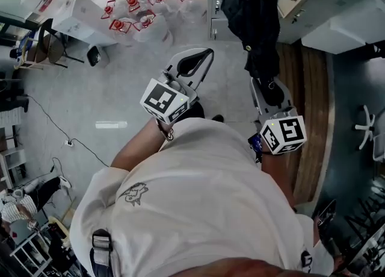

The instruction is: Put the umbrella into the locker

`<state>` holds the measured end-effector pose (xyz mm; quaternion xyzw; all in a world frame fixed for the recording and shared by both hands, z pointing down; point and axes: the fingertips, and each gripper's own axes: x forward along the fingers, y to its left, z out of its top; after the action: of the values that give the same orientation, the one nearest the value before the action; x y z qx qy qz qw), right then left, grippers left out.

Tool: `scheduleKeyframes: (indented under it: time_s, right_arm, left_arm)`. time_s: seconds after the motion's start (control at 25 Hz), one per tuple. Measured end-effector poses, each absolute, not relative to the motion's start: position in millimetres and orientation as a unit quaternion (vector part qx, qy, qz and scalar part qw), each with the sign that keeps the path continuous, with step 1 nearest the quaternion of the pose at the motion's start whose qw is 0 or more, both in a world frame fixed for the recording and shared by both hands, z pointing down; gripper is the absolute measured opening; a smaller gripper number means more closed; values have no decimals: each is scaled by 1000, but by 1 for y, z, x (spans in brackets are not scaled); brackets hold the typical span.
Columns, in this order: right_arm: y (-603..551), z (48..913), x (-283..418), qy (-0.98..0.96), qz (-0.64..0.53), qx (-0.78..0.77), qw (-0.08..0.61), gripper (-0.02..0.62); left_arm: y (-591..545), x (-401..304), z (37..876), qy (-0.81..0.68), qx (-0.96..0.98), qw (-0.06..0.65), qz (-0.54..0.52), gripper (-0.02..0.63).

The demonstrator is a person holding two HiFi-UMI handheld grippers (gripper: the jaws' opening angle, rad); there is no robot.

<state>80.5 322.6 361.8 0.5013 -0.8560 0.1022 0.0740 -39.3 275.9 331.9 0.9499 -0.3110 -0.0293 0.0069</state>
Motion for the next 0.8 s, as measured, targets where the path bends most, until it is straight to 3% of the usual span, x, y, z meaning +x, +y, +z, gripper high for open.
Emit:
scheduleKeyframes:
  time_s: [0.8]
  right_arm:
    - [258,366,64,-845,119,516,73,138]
  left_arm:
    - [212,-85,337,-326,945,13,-31,12]
